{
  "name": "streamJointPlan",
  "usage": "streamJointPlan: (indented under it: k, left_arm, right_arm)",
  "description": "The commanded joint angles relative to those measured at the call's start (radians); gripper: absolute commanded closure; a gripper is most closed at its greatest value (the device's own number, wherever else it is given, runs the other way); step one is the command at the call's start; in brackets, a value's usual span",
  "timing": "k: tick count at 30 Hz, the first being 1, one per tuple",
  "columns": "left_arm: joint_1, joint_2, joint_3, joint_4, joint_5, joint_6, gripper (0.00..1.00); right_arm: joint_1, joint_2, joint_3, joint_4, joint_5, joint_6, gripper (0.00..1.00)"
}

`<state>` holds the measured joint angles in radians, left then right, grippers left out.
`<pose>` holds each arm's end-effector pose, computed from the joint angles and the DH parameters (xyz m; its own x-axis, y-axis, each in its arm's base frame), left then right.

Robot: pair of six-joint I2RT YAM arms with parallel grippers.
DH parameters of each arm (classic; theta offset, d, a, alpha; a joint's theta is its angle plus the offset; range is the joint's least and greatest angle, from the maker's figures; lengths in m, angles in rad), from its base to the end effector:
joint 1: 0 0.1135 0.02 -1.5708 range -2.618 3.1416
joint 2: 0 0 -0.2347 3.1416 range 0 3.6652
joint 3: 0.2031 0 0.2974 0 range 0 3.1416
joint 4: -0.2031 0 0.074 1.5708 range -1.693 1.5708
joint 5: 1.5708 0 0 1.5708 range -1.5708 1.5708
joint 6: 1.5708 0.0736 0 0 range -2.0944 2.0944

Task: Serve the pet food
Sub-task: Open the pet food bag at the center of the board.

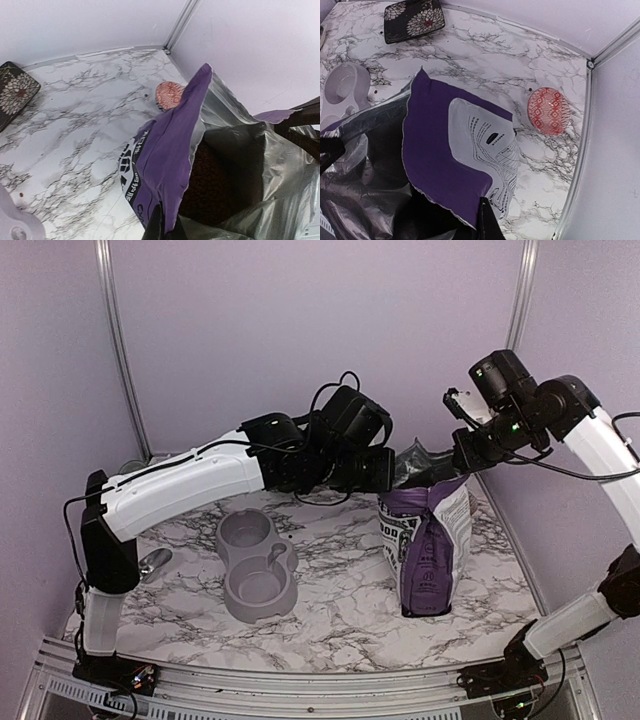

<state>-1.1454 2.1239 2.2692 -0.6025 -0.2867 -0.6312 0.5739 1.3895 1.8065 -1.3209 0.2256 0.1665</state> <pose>0.2470 -0.4947 0.3509 -0.6009 -0.0454 -0.7981 0.5133 0.7434 -0.4287 0.2692 0.1544 0.4027 -0.7192 -0.2726 -0.6391 -0.2979 0.9520 -0.0708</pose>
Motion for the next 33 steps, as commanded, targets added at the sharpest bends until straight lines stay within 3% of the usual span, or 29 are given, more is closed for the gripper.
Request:
streamJointPlan:
  k: [1, 7, 12, 14, 16, 22, 33]
  left_arm:
    - [0.032, -0.155, 0.053, -0.236, -0.233, 0.069, 1.0]
    - [0.037, -0.121, 0.092, -0.279, -0.195, 0.079, 1.0]
    - [0.034, -0.057, 0.212, -0.263, -0.106, 0.095, 1.0]
    - [0.03, -0.052, 0.232, -0.242, -0.069, 0.109, 0.91]
    - [0.029, -0.076, 0.216, -0.217, -0.036, 0.131, 0.75]
    - [0.037, -0.295, -0.029, -0.179, -0.155, 0.198, 0.45]
    - [0.092, -0.714, -0.59, -0.178, -0.358, 0.191, 0.22]
  right_arm:
    - [-0.015, -0.079, -0.02, 0.27, 0.038, 0.033, 1.0]
    - [0.004, -0.075, -0.085, 0.288, 0.03, 0.057, 1.0]
    - [0.006, -0.084, -0.092, 0.295, 0.036, 0.057, 1.0]
    - [0.006, -0.088, -0.096, 0.301, 0.048, 0.058, 1.0]
    - [0.006, -0.09, -0.092, 0.303, 0.074, 0.057, 1.0]
    - [0.004, -0.098, -0.087, 0.319, 0.116, 0.031, 1.0]
    - [-0.014, -0.155, -0.172, 0.43, 0.136, -0.037, 1.0]
